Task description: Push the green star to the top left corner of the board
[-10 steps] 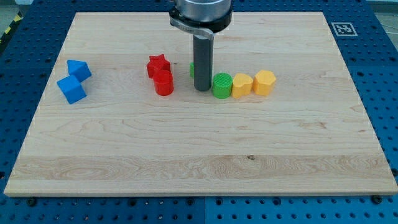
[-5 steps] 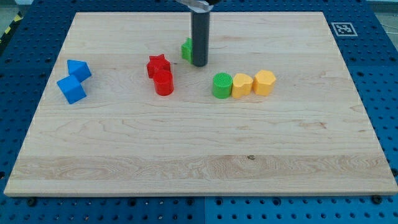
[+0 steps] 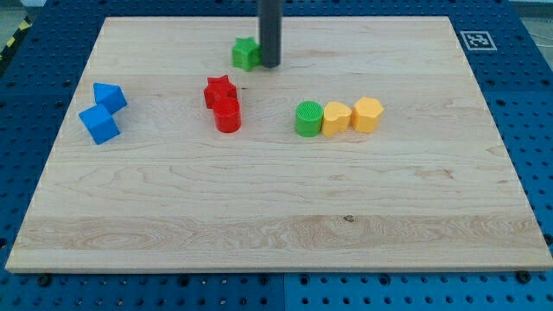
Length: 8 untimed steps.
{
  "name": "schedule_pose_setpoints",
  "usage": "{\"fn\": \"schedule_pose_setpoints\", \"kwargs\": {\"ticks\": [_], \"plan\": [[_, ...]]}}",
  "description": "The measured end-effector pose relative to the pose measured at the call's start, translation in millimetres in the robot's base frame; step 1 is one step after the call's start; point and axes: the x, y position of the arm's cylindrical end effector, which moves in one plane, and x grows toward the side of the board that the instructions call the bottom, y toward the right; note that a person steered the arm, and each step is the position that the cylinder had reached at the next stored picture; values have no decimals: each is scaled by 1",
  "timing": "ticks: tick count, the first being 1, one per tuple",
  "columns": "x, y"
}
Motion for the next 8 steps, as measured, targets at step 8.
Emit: {"fn": "schedule_pose_setpoints", "kwargs": {"ticks": [8], "plan": [[-34, -104]]}}
